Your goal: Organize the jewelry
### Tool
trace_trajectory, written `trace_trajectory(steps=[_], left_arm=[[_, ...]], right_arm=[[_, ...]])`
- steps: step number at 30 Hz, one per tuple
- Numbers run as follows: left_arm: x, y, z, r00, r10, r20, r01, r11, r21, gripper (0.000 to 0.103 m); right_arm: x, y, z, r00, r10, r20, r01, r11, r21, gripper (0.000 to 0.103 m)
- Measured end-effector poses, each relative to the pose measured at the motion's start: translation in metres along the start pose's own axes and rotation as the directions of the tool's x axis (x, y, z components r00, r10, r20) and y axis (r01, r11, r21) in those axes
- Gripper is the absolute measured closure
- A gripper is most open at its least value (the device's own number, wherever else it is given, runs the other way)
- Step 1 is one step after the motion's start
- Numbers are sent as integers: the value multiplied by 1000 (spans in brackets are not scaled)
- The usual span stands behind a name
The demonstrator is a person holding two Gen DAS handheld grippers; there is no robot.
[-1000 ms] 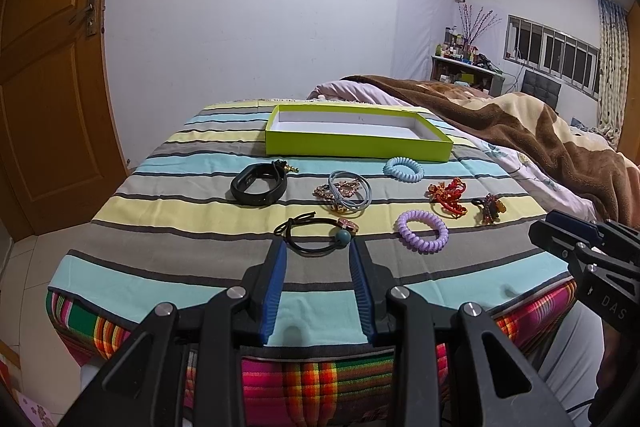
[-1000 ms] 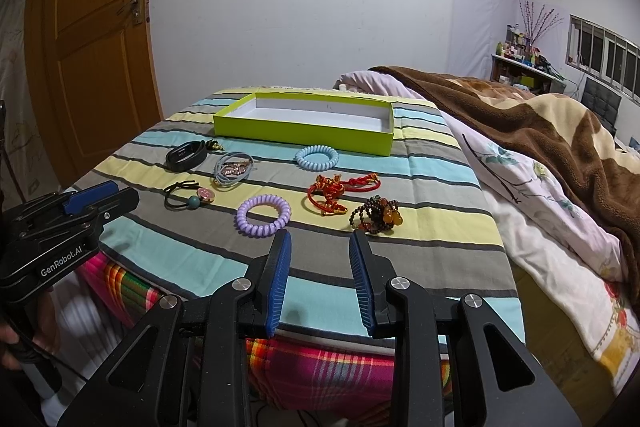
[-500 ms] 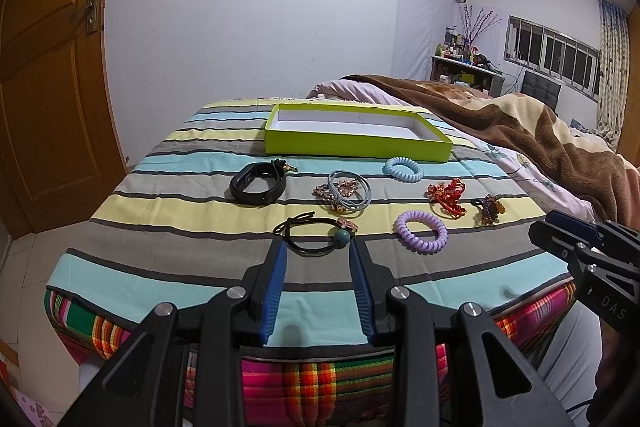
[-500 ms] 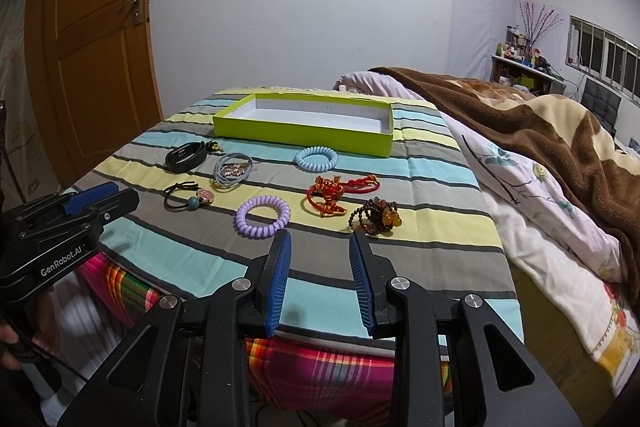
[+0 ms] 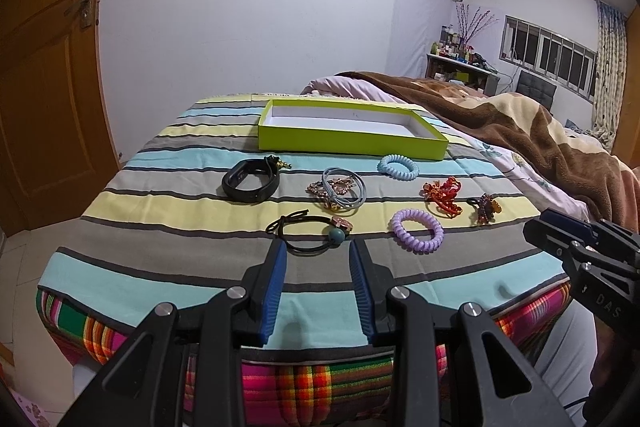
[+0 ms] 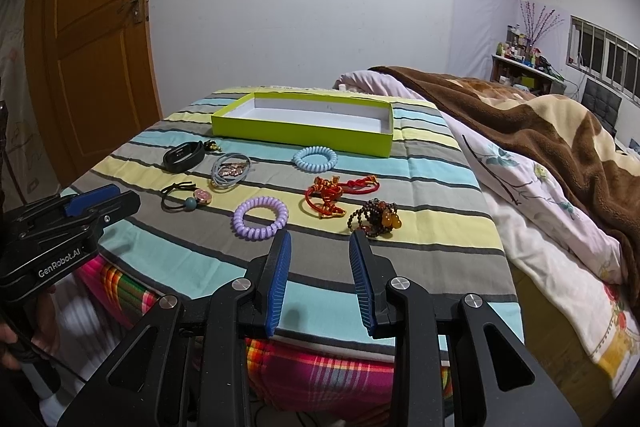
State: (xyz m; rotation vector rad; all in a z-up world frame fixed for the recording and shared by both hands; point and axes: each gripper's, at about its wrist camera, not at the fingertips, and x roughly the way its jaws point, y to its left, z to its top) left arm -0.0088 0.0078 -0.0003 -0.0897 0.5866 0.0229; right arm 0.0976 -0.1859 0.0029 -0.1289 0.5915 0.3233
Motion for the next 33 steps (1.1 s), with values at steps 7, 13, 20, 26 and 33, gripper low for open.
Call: trace_trajectory(steps=[7, 13, 20, 26, 33], left_arm=[[12, 2, 4, 1000, 0, -11, 0, 1000, 9, 69], [30, 10, 10, 999, 23, -39, -23, 1000, -1, 69], [52, 6, 29, 998, -7, -57, 8, 1000, 14, 69], [76, 0, 43, 996, -16, -85, 18, 999, 28, 69], [100, -3, 50, 990, -22, -142, 26, 999, 27, 69]], right_arm=[[12, -12, 6, 1000, -14, -1, 14, 1000, 21, 72], [30, -28, 11, 999, -34, -29, 35, 998, 46, 72], [50, -44, 17, 998, -40, -57, 44, 996, 79, 72], [67, -58, 23, 994, -47, -97, 57, 993, 101, 72], [85, -62, 24, 988, 20, -154, 1, 991, 132, 72]])
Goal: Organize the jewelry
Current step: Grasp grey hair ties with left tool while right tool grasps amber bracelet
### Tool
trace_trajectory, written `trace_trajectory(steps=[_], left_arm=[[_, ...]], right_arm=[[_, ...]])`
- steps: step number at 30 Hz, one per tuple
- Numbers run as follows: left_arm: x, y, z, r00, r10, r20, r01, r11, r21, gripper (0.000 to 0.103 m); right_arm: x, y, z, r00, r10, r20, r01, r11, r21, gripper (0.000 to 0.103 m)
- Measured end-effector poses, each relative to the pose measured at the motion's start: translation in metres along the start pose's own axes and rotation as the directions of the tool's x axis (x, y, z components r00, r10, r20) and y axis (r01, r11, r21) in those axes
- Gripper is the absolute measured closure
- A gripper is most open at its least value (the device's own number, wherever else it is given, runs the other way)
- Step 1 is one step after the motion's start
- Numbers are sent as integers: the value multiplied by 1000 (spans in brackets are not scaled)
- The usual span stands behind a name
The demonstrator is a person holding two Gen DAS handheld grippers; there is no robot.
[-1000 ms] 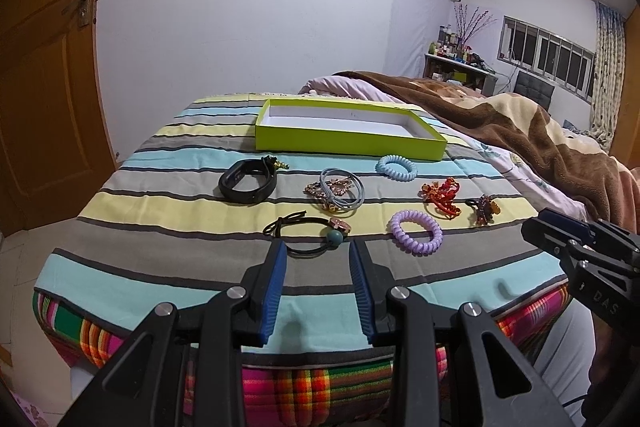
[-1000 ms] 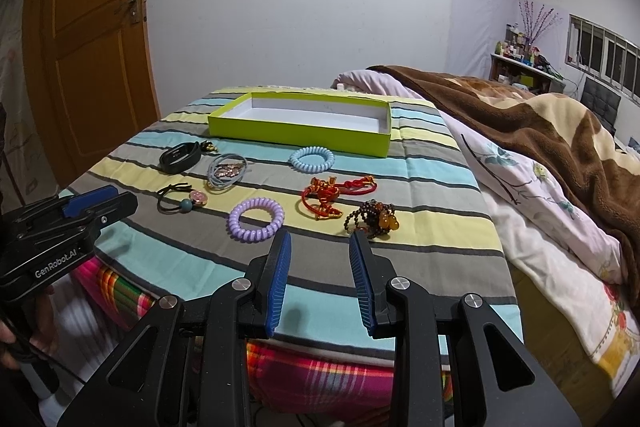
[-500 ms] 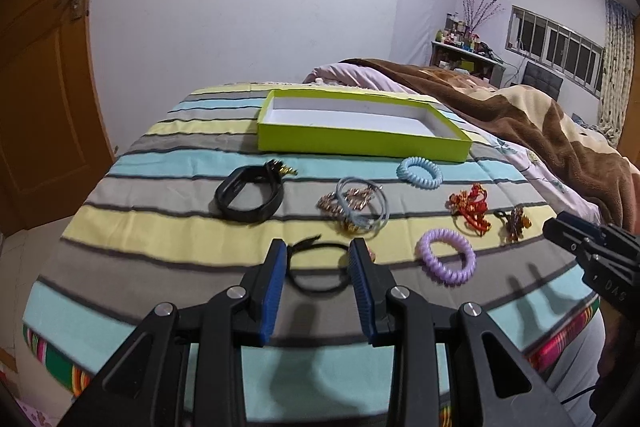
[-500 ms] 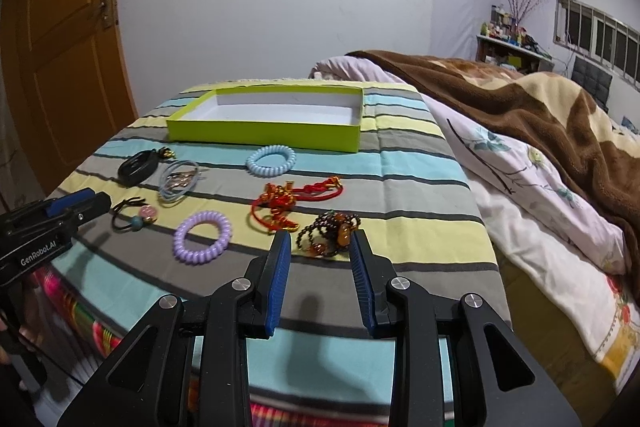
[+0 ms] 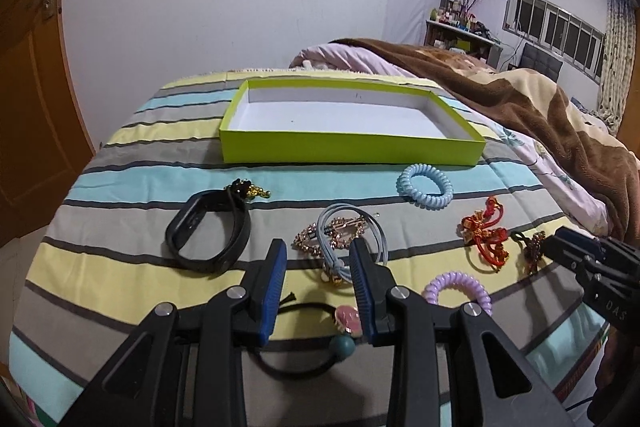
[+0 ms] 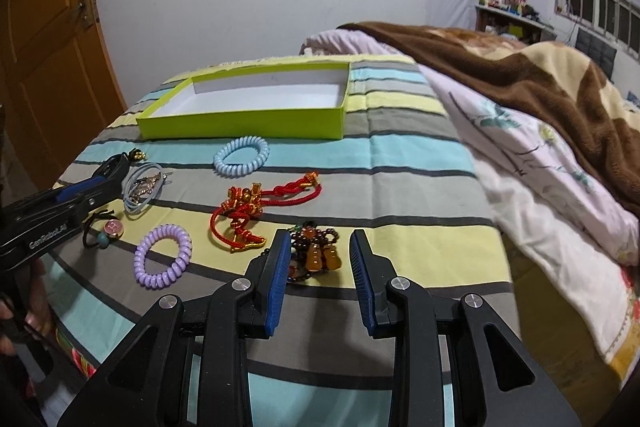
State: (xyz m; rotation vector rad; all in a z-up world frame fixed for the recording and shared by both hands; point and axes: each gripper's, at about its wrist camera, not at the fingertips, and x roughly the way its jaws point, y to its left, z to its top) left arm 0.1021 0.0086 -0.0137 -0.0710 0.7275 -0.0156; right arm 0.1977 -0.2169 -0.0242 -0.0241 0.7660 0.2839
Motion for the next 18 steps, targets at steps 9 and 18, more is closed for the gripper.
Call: trace_trajectory(steps=[9, 18], left_arm=[[18, -1, 7, 999, -4, -53, 5, 1000, 6, 69], [20, -4, 11, 999, -15, -40, 16, 999, 28, 96]], right_arm=[[20, -1, 3, 996, 58, -68, -56, 998, 34, 72], [21, -5, 4, 995, 73, -70, -69, 996, 56, 77]])
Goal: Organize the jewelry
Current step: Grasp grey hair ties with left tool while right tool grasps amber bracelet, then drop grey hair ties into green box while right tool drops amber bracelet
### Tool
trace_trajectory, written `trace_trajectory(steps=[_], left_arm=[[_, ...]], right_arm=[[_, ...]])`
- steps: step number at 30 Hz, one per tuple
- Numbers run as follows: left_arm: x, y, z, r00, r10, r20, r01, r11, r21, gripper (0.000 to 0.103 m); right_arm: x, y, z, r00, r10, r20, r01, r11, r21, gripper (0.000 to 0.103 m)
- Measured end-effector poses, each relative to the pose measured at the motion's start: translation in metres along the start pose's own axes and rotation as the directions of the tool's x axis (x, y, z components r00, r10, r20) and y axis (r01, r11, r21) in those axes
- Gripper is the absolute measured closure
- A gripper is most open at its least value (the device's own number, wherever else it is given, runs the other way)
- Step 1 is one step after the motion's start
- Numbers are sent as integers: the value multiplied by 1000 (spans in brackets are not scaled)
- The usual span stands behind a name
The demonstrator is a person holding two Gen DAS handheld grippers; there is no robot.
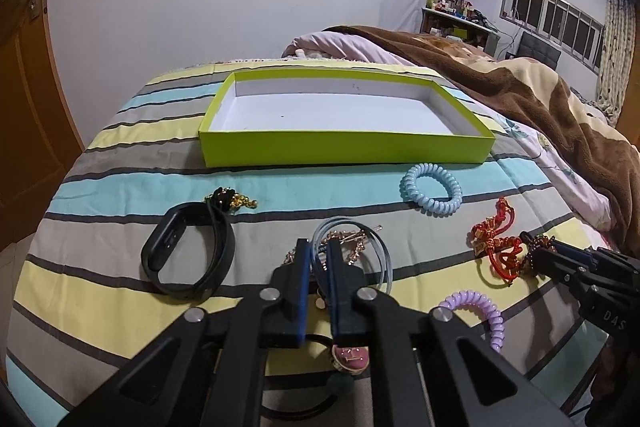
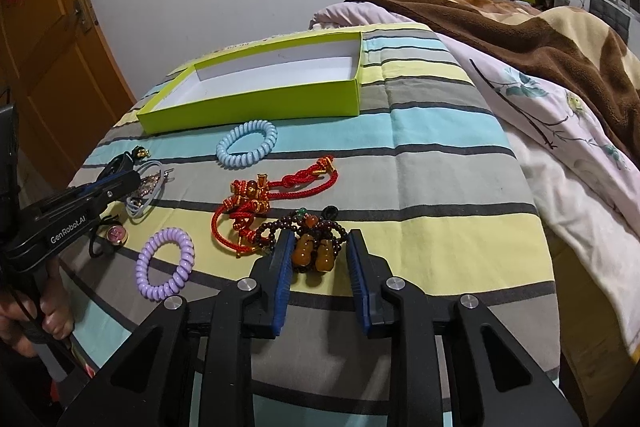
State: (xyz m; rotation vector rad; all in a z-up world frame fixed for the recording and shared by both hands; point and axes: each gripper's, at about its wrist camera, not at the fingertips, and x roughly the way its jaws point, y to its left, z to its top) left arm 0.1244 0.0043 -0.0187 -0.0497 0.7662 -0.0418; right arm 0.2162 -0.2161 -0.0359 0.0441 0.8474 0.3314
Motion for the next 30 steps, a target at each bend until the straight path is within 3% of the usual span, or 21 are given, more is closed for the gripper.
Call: trace_trajectory(steps=[10, 30], left_arm=[[-8, -2, 2, 999, -9, 40, 8, 1000, 19, 100], [-61, 2, 15, 987, -52, 150, 51, 999, 10, 100]], right_arm=[[-5, 0, 0, 1000, 16, 12, -16, 1000, -1, 83], [-42, 23, 14, 994, 41, 97, -35, 997, -64, 83]])
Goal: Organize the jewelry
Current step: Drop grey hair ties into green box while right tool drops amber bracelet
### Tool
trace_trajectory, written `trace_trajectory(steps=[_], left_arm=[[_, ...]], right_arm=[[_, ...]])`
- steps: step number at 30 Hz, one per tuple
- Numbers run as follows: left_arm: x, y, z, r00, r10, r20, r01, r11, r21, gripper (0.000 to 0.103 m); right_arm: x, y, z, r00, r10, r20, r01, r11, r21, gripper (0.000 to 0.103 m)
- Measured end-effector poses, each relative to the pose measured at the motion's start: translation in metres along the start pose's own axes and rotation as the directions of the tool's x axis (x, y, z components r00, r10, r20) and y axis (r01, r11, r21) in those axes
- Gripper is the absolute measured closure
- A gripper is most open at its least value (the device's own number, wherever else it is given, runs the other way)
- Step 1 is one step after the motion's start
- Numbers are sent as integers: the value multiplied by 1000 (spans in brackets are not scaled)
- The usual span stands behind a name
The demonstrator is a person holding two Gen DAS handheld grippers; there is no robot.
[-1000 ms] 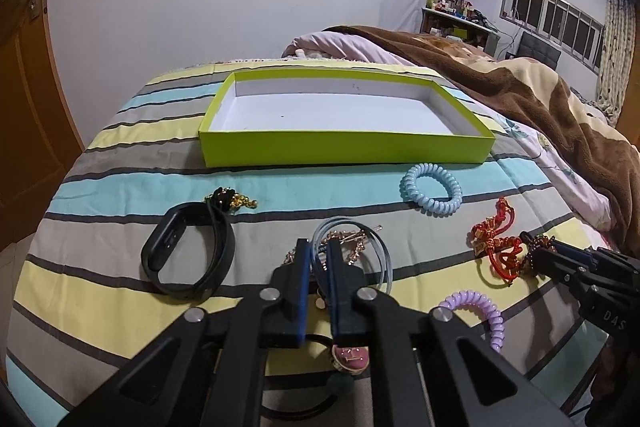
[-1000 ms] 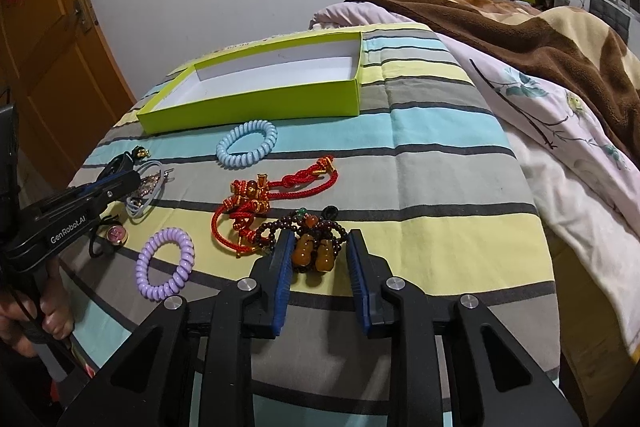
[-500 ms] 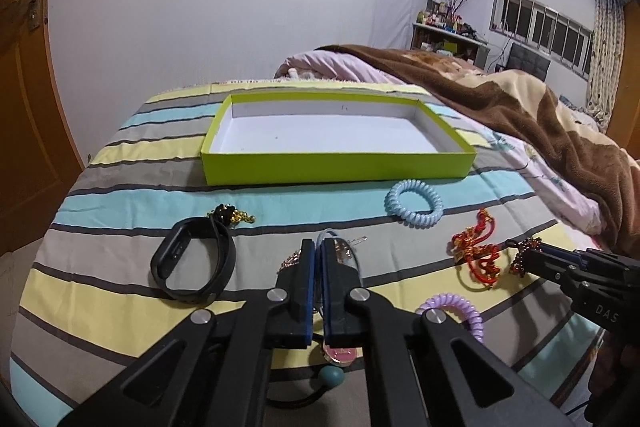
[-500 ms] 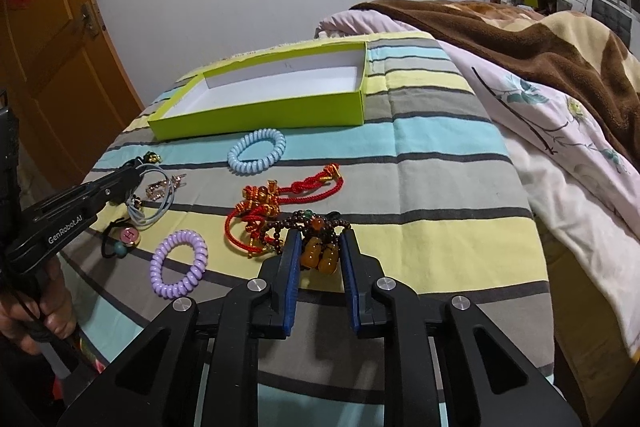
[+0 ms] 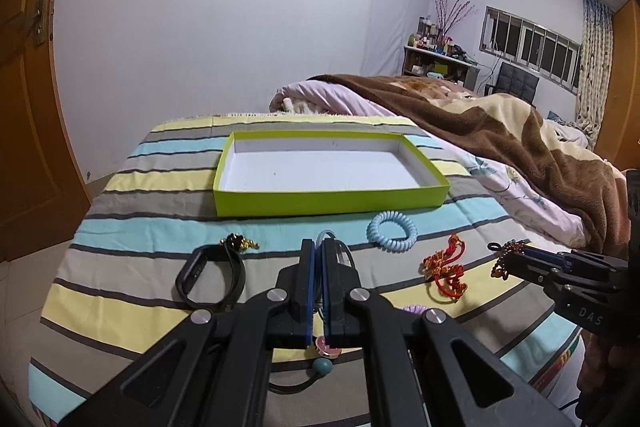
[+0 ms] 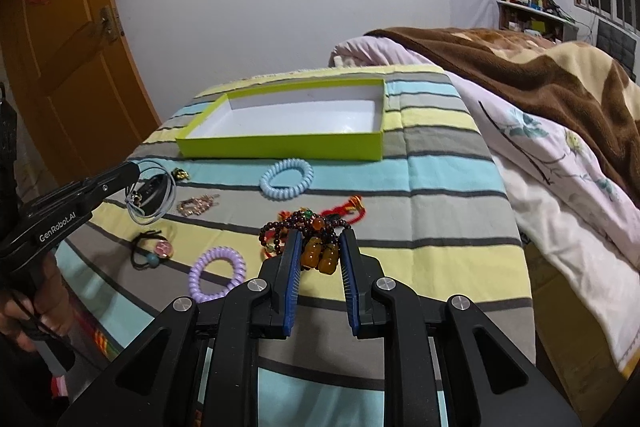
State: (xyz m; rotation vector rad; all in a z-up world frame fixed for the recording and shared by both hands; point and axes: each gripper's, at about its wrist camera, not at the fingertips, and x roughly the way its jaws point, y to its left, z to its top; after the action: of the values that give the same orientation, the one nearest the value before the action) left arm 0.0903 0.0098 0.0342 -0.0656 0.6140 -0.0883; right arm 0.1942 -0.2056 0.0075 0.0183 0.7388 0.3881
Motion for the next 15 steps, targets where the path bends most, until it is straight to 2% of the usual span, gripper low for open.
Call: trace_trajectory(steps=[7, 15], left_arm=[[1, 5, 16, 1000, -10, 19, 10, 1000, 2, 100], [20, 11, 45, 999, 15, 44, -17, 999, 40, 100]], right_arm=[[6, 9, 20, 1000, 20, 17, -20, 999, -40, 83], [28, 12, 55, 999, 18, 31, -16, 996, -86, 83]])
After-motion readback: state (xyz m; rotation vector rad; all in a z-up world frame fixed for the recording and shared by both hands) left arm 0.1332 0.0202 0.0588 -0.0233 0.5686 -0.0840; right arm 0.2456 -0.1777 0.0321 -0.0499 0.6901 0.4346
